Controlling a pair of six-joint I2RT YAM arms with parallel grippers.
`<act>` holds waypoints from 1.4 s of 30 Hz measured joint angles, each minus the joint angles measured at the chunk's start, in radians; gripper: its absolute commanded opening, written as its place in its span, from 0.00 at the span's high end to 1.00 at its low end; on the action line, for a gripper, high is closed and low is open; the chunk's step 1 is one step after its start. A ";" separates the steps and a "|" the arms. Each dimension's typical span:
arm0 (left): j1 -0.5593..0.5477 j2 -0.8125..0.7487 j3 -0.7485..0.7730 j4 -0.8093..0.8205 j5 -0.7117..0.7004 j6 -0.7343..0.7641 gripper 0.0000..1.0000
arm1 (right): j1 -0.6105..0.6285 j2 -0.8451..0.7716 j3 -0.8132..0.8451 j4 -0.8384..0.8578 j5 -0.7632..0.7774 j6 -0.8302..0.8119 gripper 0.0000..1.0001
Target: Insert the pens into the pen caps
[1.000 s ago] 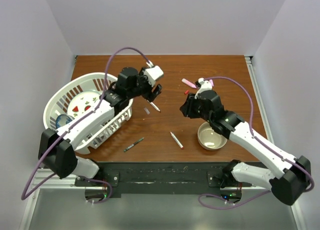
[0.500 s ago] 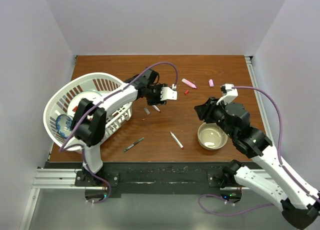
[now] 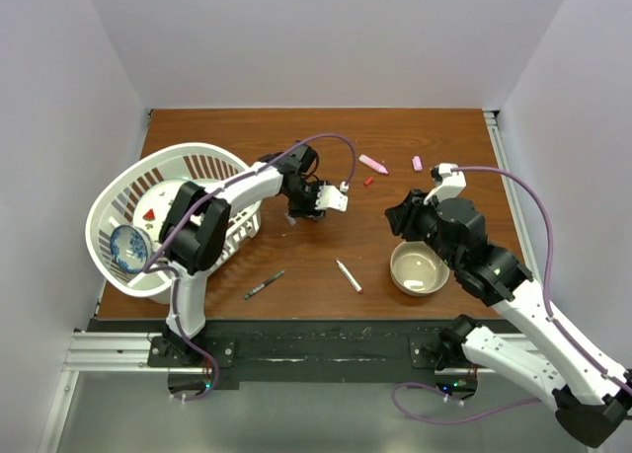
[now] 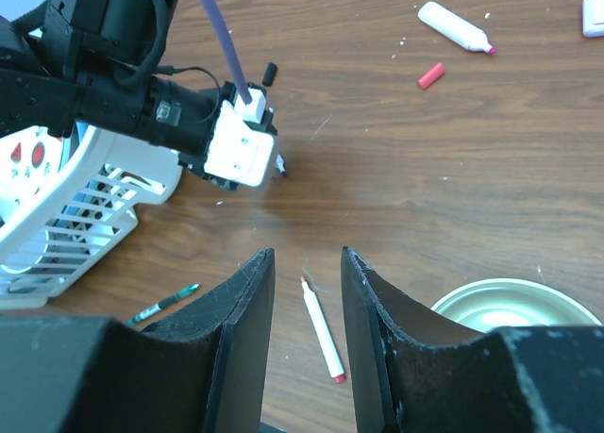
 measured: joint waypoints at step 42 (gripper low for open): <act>-0.001 -0.124 -0.084 0.359 0.078 -0.418 1.00 | 0.000 -0.047 -0.043 0.024 -0.014 -0.008 0.54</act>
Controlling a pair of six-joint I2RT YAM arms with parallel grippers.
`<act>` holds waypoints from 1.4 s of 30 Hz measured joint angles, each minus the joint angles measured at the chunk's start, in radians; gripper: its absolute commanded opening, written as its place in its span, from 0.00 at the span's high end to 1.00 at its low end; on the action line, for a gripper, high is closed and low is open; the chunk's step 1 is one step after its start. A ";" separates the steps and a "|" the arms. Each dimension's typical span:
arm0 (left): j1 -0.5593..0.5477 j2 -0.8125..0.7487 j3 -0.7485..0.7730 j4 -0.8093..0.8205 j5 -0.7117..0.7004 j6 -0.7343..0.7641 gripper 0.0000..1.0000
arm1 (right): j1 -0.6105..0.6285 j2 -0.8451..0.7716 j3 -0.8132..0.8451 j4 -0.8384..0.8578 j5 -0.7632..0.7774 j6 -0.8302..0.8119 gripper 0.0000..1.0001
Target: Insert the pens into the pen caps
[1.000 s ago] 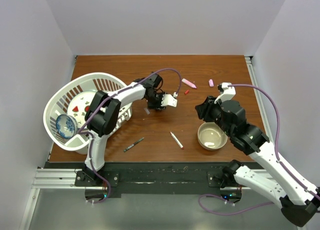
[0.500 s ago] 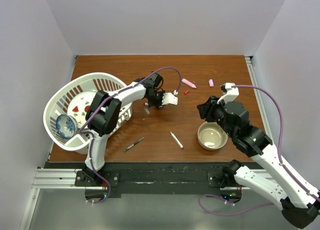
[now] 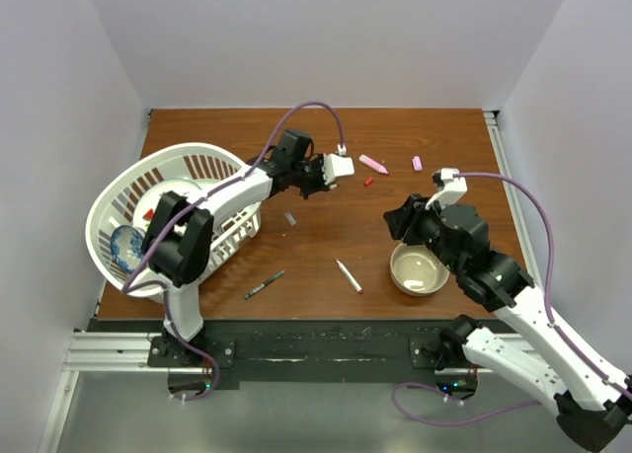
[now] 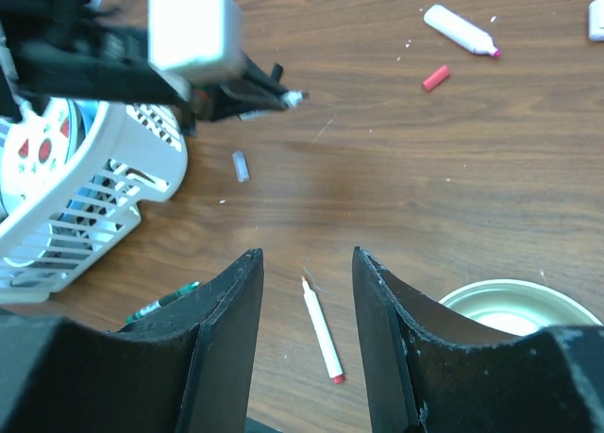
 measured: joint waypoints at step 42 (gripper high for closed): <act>0.001 -0.386 -0.325 0.531 0.013 -1.075 0.67 | 0.000 0.214 0.018 0.155 -0.038 -0.082 0.44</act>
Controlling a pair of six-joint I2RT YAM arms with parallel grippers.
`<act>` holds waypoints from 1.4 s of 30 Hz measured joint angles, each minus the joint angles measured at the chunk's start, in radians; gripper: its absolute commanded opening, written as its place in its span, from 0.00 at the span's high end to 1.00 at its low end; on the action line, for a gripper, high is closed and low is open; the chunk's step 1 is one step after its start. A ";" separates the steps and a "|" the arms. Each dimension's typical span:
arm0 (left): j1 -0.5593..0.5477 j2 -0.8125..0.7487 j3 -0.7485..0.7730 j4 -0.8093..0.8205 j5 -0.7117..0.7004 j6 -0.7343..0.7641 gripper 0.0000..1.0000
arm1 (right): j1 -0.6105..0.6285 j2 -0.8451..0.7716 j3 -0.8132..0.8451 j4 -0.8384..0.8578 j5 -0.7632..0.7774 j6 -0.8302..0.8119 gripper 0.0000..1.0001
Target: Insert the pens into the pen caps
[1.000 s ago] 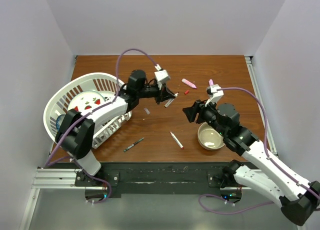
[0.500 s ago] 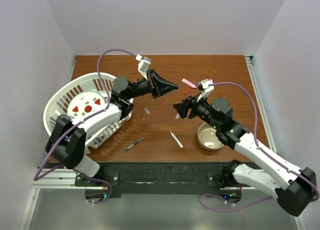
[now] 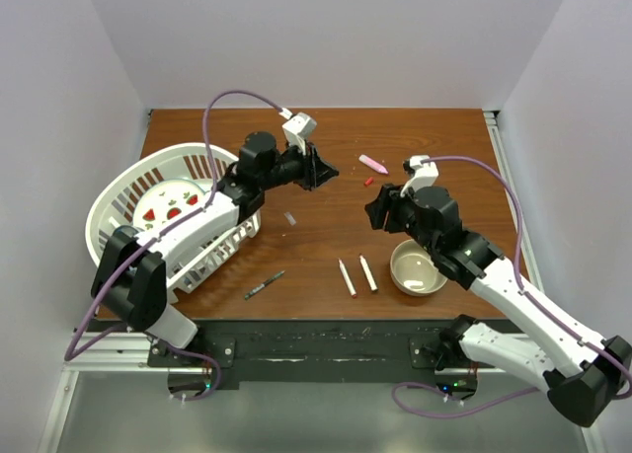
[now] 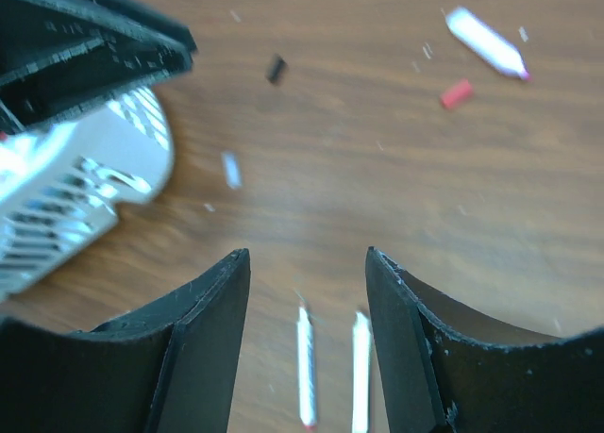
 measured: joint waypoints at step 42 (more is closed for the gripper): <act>-0.040 -0.513 -0.148 -0.544 -0.283 -0.051 0.00 | 0.055 0.428 -0.078 -0.314 -0.185 -0.027 0.60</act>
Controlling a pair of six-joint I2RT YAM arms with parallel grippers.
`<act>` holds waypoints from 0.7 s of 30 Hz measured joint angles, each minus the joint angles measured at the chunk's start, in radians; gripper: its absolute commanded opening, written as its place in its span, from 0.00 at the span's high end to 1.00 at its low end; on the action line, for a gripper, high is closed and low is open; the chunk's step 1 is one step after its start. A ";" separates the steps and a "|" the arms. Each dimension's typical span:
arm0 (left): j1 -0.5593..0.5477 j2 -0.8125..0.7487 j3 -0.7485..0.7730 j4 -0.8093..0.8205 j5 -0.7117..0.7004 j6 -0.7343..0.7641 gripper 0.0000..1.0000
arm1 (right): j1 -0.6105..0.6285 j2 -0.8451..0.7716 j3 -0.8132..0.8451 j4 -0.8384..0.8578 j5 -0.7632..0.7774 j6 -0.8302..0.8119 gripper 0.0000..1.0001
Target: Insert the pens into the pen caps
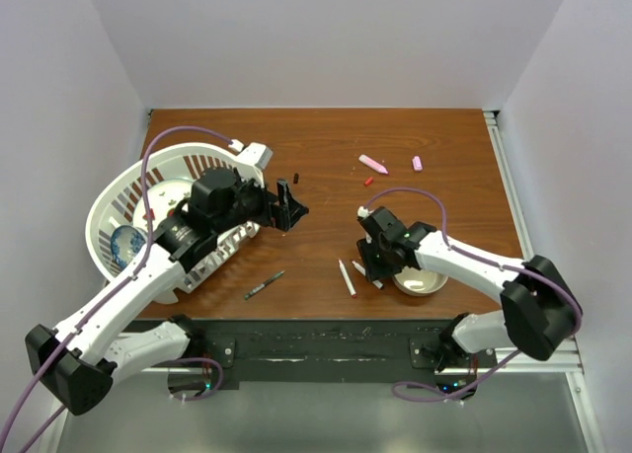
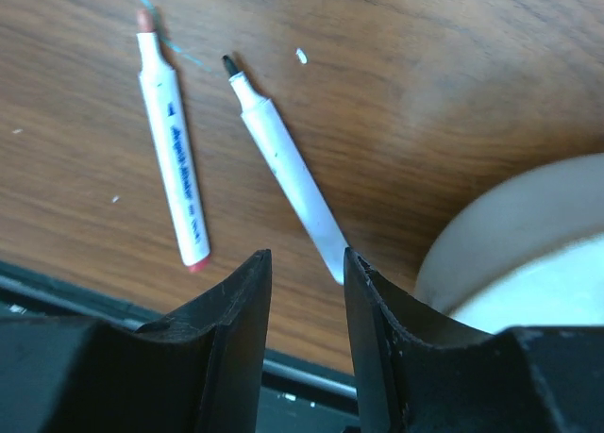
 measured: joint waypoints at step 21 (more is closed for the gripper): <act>0.000 -0.064 -0.061 0.027 -0.040 -0.134 0.09 | 0.082 0.097 -0.025 0.076 0.129 0.051 1.00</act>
